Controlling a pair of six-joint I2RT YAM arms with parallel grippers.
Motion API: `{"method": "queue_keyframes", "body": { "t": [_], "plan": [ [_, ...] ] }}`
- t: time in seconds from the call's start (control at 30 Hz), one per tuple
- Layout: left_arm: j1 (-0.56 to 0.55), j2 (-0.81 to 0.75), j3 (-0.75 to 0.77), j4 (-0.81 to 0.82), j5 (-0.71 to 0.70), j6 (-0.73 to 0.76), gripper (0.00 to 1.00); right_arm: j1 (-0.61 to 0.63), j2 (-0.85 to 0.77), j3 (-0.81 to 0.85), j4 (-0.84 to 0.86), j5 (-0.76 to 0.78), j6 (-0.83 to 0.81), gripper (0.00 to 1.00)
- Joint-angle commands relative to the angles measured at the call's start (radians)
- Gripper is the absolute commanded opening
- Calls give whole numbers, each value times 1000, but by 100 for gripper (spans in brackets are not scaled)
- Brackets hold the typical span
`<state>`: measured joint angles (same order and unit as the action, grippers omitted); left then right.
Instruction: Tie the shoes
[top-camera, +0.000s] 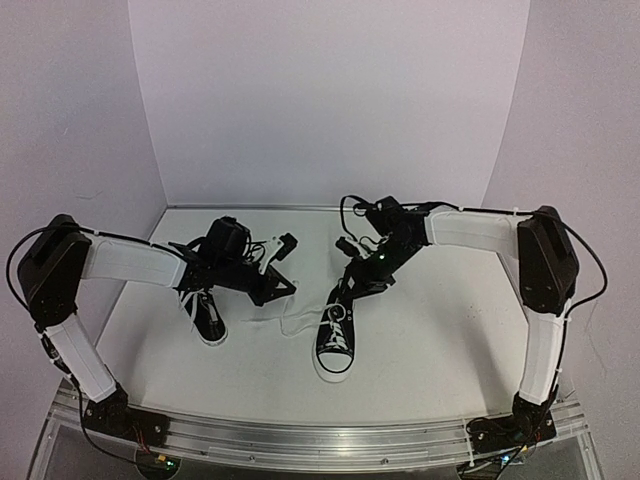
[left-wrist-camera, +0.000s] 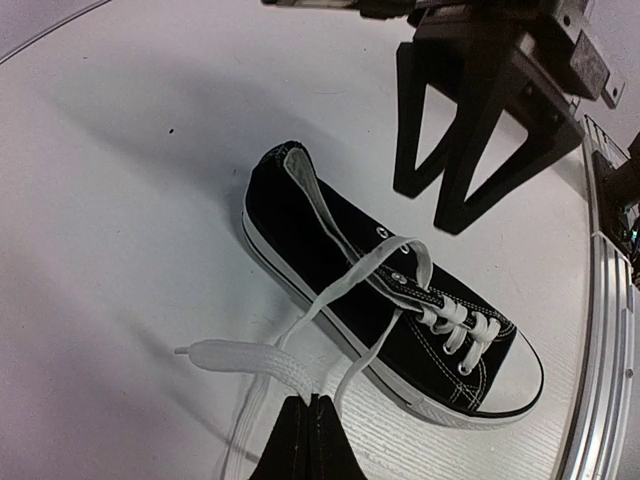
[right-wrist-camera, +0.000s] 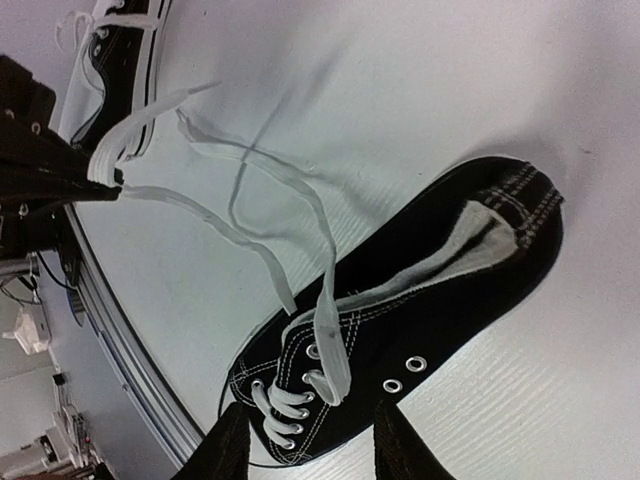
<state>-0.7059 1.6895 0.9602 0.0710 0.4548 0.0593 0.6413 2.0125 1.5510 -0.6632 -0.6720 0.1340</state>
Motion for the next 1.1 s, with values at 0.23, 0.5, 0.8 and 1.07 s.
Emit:
{"method": "queue_keyframes", "body": {
  "t": [0.23, 0.5, 0.8, 1.07],
  "plan": [
    [-10, 95, 110, 101, 42, -41, 0, 6, 87, 31, 47, -95, -30, 33],
    [-14, 112, 124, 99, 68, -37, 0, 6, 41, 27, 54, -142, -34, 0],
    [-15, 188, 167, 164, 97, -50, 0, 8, -64, -61, 90, -183, -36, 0],
    [-38, 252, 233, 180, 126, -51, 0, 22, -74, -97, 105, -213, -59, 0]
  ]
}}
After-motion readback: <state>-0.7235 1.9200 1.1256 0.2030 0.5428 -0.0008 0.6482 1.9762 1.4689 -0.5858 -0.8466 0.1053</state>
